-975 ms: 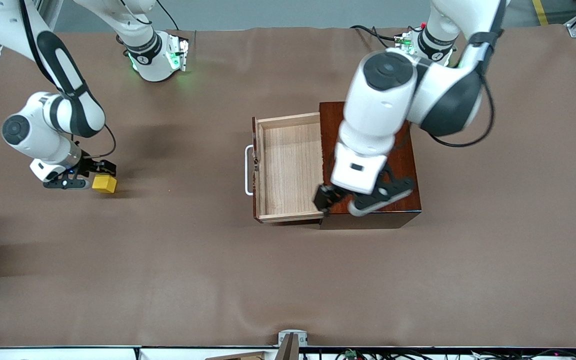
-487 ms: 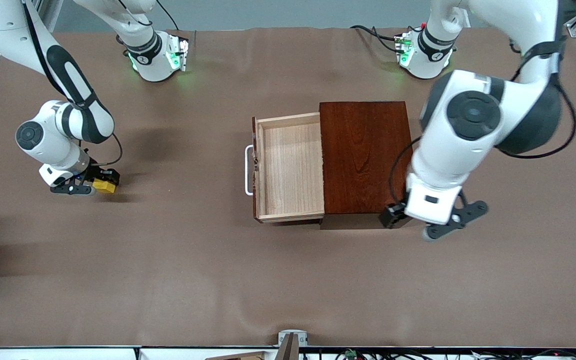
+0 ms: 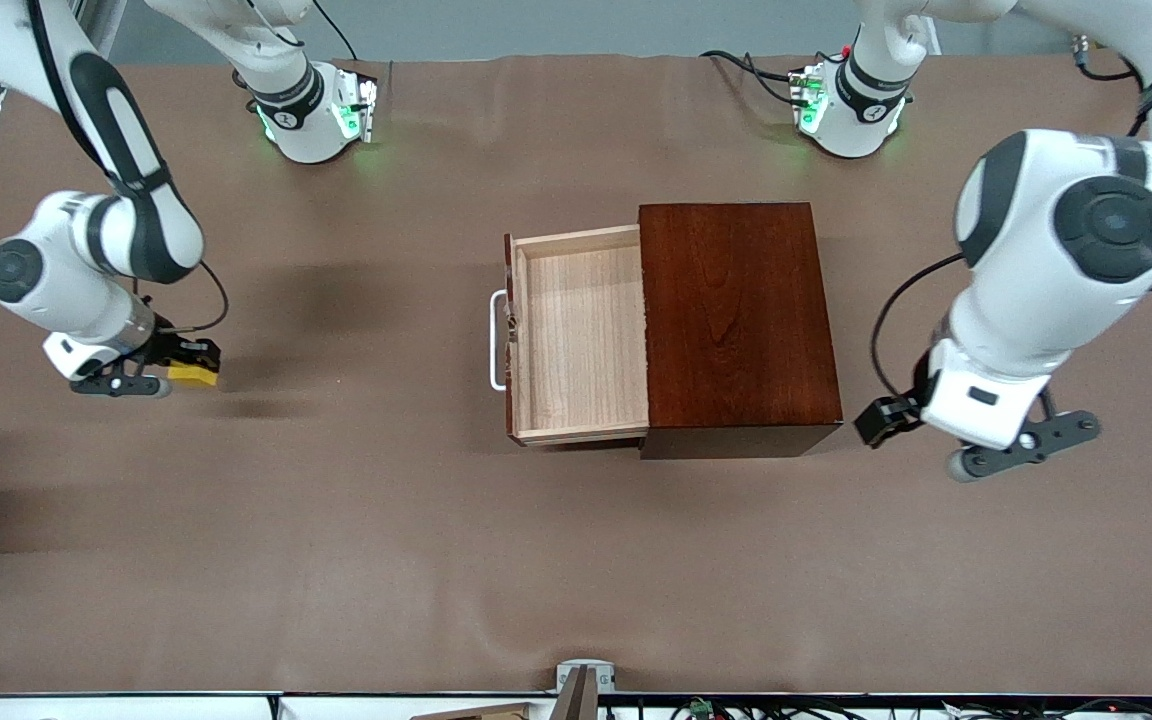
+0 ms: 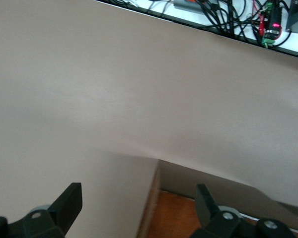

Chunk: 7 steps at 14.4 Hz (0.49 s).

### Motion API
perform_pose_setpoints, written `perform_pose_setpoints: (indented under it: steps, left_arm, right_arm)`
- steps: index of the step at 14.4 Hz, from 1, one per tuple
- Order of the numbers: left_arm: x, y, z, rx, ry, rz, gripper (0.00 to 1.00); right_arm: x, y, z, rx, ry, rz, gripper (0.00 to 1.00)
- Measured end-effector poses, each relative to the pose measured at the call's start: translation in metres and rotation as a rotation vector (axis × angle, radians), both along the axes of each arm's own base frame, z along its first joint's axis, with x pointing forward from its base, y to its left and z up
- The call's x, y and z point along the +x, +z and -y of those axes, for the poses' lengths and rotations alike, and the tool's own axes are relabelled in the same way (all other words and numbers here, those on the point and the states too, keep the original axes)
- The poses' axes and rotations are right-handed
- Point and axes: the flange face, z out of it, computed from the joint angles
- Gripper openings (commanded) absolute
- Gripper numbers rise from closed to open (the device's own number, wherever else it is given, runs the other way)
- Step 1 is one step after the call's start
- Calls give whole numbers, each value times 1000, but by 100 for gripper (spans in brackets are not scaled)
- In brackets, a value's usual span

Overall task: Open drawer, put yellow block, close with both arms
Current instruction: 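Grasp the yellow cube with the right gripper while the left gripper withdraws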

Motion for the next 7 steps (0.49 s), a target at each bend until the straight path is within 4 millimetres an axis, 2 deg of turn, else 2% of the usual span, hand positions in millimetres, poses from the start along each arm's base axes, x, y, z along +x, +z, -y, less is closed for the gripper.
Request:
perform_pose_setpoints:
  steps: [2,4,6,7]
  left_arm:
    - [-7,19,-47,-36,-29,2,100]
    - [-19,40,-91,-67,-61,1,100]
    - [-35,58,-122,-83,-115,-20,100]
    - [-43,67,-128,-82,-144,-31,100]
  right_arm:
    - [6,85,-15,9,24,-42,0]
    - [11,156,-46,9,30,-55,0]
    - [16,196,-100,31,-1,-56,0]
    - [18,207,-134,53,-23,-53,0]
